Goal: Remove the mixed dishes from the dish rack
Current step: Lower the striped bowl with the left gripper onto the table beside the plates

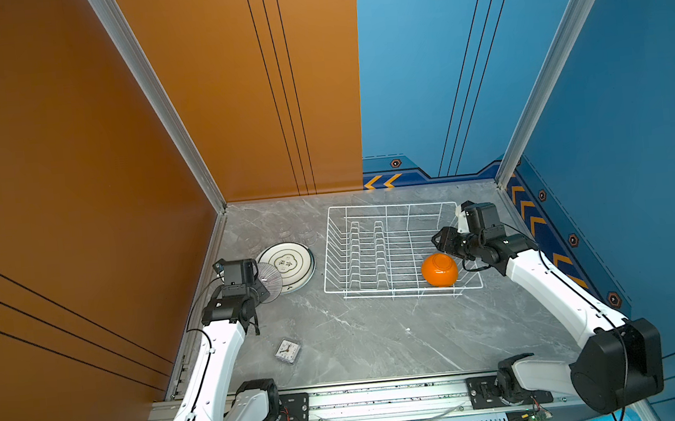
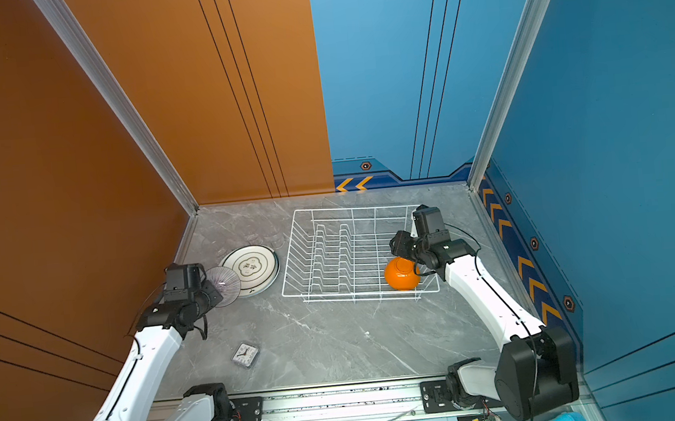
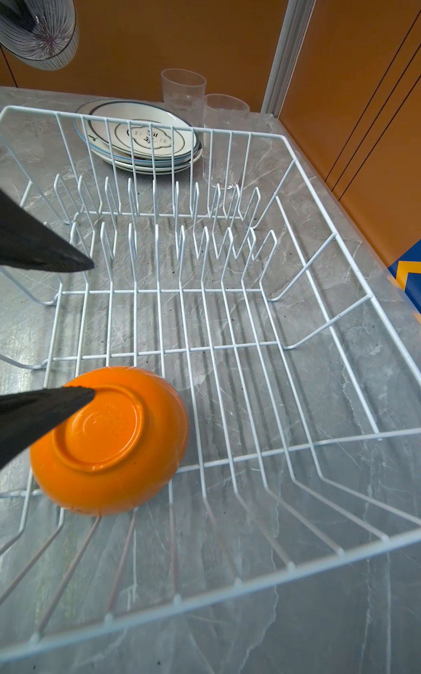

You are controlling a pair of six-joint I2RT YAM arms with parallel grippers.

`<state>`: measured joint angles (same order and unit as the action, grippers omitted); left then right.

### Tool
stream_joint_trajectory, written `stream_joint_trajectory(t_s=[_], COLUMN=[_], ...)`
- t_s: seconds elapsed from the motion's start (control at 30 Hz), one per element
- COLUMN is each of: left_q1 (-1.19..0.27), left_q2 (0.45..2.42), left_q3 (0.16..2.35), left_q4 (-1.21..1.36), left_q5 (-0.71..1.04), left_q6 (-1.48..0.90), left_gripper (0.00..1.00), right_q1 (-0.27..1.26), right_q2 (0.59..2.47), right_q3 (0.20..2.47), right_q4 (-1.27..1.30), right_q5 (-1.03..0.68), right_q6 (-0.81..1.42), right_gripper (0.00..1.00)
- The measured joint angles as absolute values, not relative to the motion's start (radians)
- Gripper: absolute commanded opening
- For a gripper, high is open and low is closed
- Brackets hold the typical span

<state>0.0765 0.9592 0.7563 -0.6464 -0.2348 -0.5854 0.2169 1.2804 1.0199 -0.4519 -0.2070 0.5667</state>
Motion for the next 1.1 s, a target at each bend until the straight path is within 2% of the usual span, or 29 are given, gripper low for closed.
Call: stream_joint_trajectory(t_s=[0.2, 0.37, 0.63, 1.1], left_q1=[0.255, 0.332, 0.380, 0.413], left_q2=[0.960, 1.002, 1.109, 1.148], left_q3=[0.700, 0.694, 0.694, 0.658], left_q4=[-0.670, -0.677, -0.663, -0.606], left_q5=[-0.171, -0.144, -0.096, -0.054], left_q6=[-0.638, -0.663, -0.694, -0.706], left_gripper=[0.00, 0.00, 0.00, 0.03], right_q1=[0.218, 0.227, 0.248, 0.248], right_q2=[1.266, 1.266, 1.266, 1.286], right_q3=[1.016, 1.012, 0.997, 0.982], right_q4=[-0.464, -0.464, -0.464, -0.463], right_q5=[-0.204, -0.205, -0.206, -0.209], right_q6=[0.543, 0.534, 0.519, 0.512], right_gripper=[0.52, 0.52, 0.52, 0.52])
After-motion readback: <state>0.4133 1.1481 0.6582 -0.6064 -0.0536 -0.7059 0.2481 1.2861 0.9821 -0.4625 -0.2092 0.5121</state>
